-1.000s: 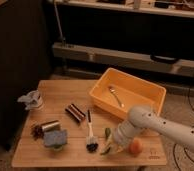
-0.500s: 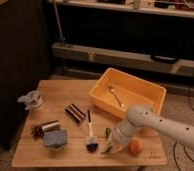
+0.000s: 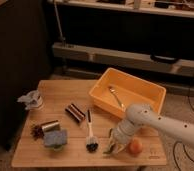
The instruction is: Place pepper in table surface
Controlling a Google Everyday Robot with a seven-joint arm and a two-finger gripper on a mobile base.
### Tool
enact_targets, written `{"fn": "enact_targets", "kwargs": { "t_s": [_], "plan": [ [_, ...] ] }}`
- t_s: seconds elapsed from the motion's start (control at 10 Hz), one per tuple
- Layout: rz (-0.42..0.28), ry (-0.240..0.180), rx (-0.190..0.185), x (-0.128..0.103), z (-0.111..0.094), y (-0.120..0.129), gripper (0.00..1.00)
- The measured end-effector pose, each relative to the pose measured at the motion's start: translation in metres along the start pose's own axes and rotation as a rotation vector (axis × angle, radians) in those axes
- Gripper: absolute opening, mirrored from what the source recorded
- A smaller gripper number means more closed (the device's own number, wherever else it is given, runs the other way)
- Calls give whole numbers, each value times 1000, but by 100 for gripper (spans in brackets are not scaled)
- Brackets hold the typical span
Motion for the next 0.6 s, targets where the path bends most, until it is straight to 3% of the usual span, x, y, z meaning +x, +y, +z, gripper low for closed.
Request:
{"fn": "enact_targets", "kwargs": {
  "t_s": [0.3, 0.6],
  "plan": [
    [-16, -6, 8, -3, 1, -6, 80],
    [-32, 37, 43, -13, -17, -8, 80]
  ]
}}
